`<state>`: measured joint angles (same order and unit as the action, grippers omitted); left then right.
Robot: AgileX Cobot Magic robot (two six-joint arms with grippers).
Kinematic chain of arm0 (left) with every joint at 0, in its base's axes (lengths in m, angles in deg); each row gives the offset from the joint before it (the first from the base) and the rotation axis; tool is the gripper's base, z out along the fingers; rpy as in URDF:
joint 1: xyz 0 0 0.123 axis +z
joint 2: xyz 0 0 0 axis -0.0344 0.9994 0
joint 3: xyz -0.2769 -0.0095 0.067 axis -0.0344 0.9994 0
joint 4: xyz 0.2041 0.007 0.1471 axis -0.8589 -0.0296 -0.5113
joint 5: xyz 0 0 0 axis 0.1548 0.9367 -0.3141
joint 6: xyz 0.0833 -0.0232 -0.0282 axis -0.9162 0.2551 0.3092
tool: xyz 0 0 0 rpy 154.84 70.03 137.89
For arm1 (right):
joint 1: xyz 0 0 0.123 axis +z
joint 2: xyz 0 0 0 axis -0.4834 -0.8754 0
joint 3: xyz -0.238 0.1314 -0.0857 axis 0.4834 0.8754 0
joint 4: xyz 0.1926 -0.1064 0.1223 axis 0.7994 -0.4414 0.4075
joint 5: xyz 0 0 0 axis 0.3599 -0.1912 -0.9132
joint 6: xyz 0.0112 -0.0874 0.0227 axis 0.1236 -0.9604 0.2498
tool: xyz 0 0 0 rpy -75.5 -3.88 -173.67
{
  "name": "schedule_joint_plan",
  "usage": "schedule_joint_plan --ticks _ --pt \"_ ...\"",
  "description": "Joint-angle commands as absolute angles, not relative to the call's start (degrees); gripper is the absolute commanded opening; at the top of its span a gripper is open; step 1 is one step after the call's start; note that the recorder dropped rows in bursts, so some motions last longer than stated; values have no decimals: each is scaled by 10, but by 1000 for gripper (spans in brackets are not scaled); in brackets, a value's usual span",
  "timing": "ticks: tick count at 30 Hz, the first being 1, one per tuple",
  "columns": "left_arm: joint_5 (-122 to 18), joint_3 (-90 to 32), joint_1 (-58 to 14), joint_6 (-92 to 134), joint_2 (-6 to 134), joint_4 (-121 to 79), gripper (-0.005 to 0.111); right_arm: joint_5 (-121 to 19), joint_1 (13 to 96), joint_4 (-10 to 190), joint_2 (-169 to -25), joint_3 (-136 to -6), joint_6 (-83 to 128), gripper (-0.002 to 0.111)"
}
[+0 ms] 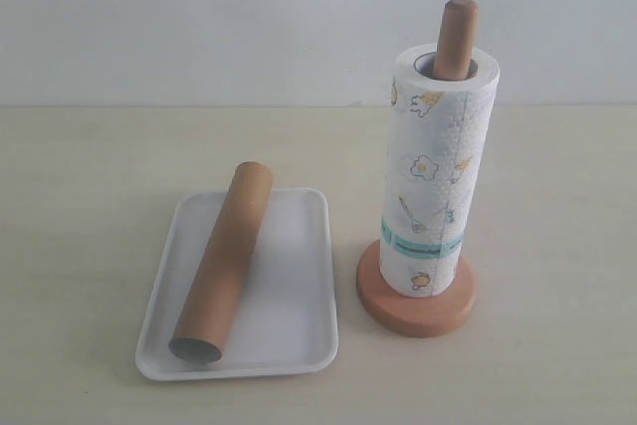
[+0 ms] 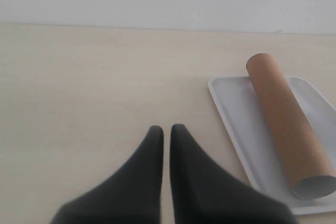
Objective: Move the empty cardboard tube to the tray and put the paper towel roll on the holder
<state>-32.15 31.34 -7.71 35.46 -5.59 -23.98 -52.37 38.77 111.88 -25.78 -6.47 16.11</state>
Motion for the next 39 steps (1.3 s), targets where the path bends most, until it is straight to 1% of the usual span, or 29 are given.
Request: schedule_joint_plan --ticks 1,6,12,15,18,22,32,39 --pt "-323 316 -76 353 -58 -243 4 -523 386 1116 -253 -62 124 1" --pt "-323 316 -76 353 -58 -243 4 -503 386 1116 -253 -62 122 1" --pt "-323 316 -76 353 -58 -243 4 -437 386 1110 -253 -62 123 1" --pt "-323 316 -76 353 -58 -243 4 -394 386 1064 -253 -62 126 1" --pt "-323 316 -76 353 -58 -243 4 -323 386 974 -253 -62 185 1" --pt "-323 316 -76 353 -58 -243 4 -323 386 901 -253 -62 279 1" --pt "-323 316 -76 353 -58 -243 4 -319 386 906 -253 -62 305 1" --pt "-323 316 -76 353 -58 -243 4 -312 380 904 -253 -62 278 1"
